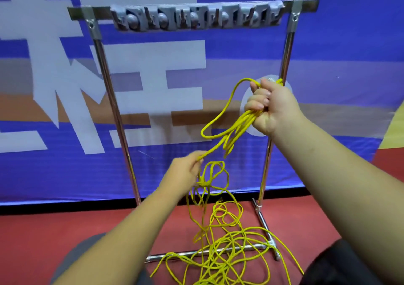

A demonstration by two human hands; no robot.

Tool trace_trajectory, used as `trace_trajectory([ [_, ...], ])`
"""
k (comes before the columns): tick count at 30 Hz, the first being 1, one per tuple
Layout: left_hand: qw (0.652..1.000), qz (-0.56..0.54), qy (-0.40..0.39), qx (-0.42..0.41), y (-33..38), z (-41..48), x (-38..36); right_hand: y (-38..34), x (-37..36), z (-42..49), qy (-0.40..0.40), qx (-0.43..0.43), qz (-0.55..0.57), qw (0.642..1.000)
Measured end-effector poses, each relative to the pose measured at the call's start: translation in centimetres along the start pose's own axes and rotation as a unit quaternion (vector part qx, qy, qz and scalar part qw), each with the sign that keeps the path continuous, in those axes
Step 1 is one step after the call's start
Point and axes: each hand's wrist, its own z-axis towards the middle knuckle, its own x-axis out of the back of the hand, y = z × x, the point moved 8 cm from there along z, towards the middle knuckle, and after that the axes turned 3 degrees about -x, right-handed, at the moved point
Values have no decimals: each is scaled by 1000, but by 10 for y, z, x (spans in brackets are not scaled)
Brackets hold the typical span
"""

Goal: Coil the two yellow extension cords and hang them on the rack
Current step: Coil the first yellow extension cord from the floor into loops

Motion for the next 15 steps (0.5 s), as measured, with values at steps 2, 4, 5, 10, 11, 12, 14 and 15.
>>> trace_trajectory([
  [2, 999, -35, 38, 9, 9, 12, 34, 3, 11, 1, 26, 6, -67, 997],
  [4, 996, -51, 80, -2, 28, 23, 71, 8, 25, 2, 55, 17, -140, 989],
  [5, 993, -46, 103, -15, 39, 29, 90, 10, 32, 1, 67, 25, -169, 983],
  [10, 985, -16, 143, -92, 81, 47, 136, 22, 55, -2, 96, 49, -227, 968],
  [11, 986, -13, 135, -100, 84, 48, 137, 26, 57, -2, 94, 44, -226, 968],
  [12, 986, -13, 124, -110, 86, 49, 136, 29, 60, -2, 91, 39, -226, 969],
  [14, 989, -29, 98, -105, 80, 47, 130, 35, 64, -3, 86, 29, -228, 969],
  [15, 992, -40, 83, -89, 73, 44, 124, 37, 66, -4, 83, 26, -232, 969],
])
